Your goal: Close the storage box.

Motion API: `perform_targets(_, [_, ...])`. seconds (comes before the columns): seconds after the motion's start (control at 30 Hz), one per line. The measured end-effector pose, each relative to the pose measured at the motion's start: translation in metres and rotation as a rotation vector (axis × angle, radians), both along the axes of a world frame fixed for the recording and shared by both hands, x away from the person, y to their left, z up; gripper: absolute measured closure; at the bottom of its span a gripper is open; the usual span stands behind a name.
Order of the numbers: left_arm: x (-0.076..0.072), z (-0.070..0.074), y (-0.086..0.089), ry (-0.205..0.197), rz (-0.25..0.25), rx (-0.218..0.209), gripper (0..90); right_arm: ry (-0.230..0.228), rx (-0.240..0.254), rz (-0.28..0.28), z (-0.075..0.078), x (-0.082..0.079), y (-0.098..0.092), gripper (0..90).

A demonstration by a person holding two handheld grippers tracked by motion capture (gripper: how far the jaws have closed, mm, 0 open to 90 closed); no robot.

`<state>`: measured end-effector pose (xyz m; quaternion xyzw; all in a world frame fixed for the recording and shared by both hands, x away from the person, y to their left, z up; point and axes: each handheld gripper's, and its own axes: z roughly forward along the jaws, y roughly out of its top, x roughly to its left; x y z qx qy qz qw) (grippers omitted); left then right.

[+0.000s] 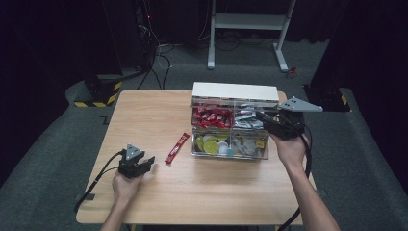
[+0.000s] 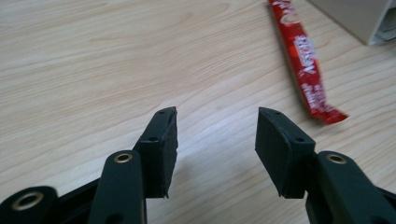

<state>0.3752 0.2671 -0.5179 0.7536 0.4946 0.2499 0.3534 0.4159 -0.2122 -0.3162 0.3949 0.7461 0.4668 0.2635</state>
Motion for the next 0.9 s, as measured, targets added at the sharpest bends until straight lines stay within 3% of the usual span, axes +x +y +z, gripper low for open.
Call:
perform_targets(0.37, [-0.005,-0.009,0.008,0.02,0.051,0.023,48.8,-0.009,-0.006,0.01,0.002,-0.011,-0.005,60.2])
perform_targets(0.67, [-0.006,-0.01,0.01,0.036,0.075,-0.012,43.9,-0.002,0.018,0.013,-0.001,-0.016,-0.01,59.8])
perform_targets(0.9, [-0.005,-0.01,0.011,0.038,0.075,-0.013,42.0,0.007,0.024,0.021,-0.007,-0.021,-0.014,59.5])
